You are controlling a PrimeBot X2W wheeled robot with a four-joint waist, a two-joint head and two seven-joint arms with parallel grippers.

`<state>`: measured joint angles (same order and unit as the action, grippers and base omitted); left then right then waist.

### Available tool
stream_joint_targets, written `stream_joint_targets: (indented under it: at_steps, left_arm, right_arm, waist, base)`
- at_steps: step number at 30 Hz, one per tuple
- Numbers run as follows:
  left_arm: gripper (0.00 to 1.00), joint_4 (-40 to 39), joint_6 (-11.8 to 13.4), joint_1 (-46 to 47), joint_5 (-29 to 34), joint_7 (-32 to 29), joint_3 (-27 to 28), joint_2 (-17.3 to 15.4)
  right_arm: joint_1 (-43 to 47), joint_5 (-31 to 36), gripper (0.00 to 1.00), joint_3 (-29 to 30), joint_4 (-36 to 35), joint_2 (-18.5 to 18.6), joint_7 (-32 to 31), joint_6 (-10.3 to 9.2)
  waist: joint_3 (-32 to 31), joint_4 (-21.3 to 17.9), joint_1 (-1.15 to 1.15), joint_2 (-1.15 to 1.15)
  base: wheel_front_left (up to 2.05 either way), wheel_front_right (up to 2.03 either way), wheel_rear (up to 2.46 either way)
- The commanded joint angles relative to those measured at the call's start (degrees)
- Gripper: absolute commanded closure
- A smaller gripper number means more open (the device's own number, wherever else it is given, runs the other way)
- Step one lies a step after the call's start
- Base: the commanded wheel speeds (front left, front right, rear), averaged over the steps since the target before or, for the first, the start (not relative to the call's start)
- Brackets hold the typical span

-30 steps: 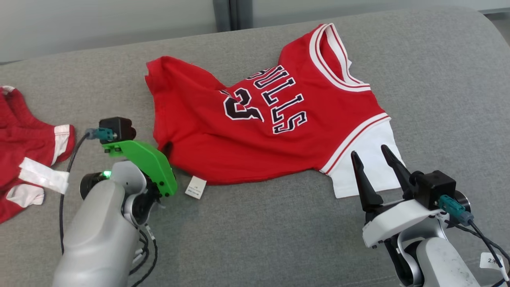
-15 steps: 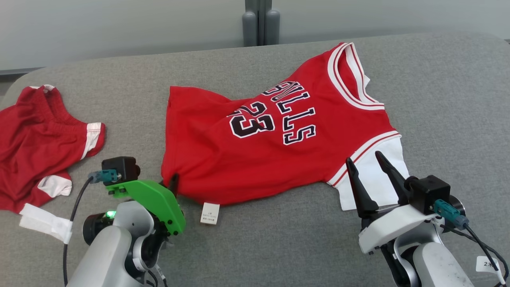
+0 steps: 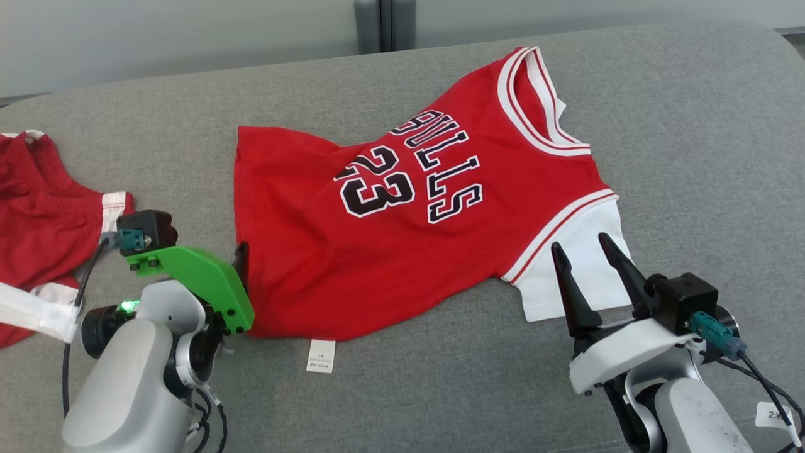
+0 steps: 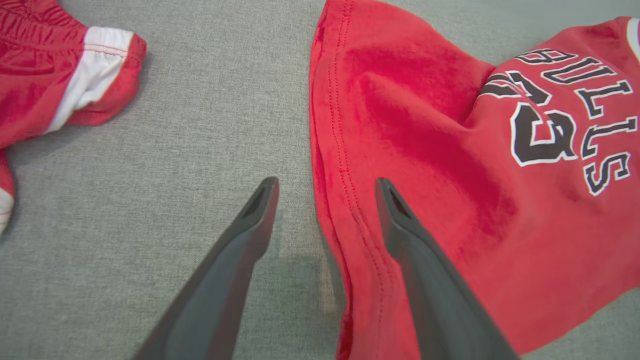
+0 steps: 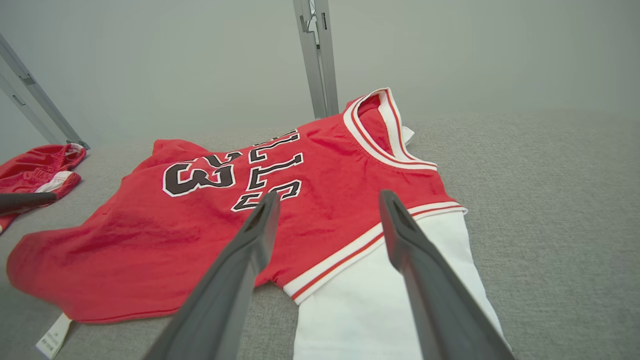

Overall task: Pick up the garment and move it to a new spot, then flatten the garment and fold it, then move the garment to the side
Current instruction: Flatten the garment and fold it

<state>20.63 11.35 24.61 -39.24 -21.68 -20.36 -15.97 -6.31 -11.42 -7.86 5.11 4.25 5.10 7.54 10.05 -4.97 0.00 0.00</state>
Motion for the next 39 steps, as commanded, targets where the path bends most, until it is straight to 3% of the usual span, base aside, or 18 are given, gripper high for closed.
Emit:
stream_joint_targets:
  at_steps: [1, 10, 18, 19, 20, 29, 39]
  left_arm:
    - [0.00, 0.84, -0.46, 1.72, -0.11, -1.03, -0.24, -0.70]
    - [0.00, 8.52, -2.00, 8.48, 0.97, -5.76, -2.95, -0.46]
    - [0.00, 15.16, -0.32, 11.37, 1.48, -9.52, -3.99, -0.72]
    - [0.21, 15.36, -0.62, 11.35, 0.92, -9.92, -3.91, -0.49]
    - [1.00, 15.12, -1.33, 11.52, 0.91, -9.48, -3.94, -0.42]
    - [1.00, 12.22, -3.10, 17.19, 1.95, 1.92, -1.17, -0.47]
    - [1.00, 19.25, -4.86, 25.12, 5.94, 11.65, -1.70, -2.44]
  right_arm:
    - [-1.02, -0.20, 0.00, -0.19, 0.01, -0.19, 0.28, -0.10]
    - [-2.83, -0.80, 0.00, -1.39, 0.94, -0.71, 1.22, -0.10]
    - [-3.57, -1.08, 0.00, -1.23, 1.77, -0.89, 2.43, -0.10]
    - [-3.57, -1.14, 0.00, -1.13, 1.82, -0.89, 2.62, -0.10]
    - [-3.59, -1.14, 0.00, -0.98, 1.83, -0.92, 2.67, -0.10]
    - [-4.47, -1.06, 0.00, -0.74, 1.40, -1.06, 3.08, -0.10]
    - [-6.31, -1.31, 0.00, -2.61, 1.61, -0.70, 3.48, -0.10]
  waist:
    - [0.69, -0.34, 0.00, 0.00]
    - [3.66, -2.78, 0.00, 0.00]
    - [5.87, -5.05, 0.00, 0.00]
    - [6.06, -5.18, 0.00, 0.00]
    - [6.29, -5.29, 0.00, 0.00]
    - [8.82, -5.13, 0.00, 0.00]
    - [11.62, -6.60, 0.00, 0.00]
  base:
    - [0.00, 0.00, 0.00]
    - [0.00, 0.00, 0.00]
    - [0.00, 0.00, 0.00]
    - [0.00, 0.00, 0.00]
    - [0.00, 0.00, 0.00]
    - [0.00, 0.00, 0.00]
    - [0.00, 0.00, 0.00]
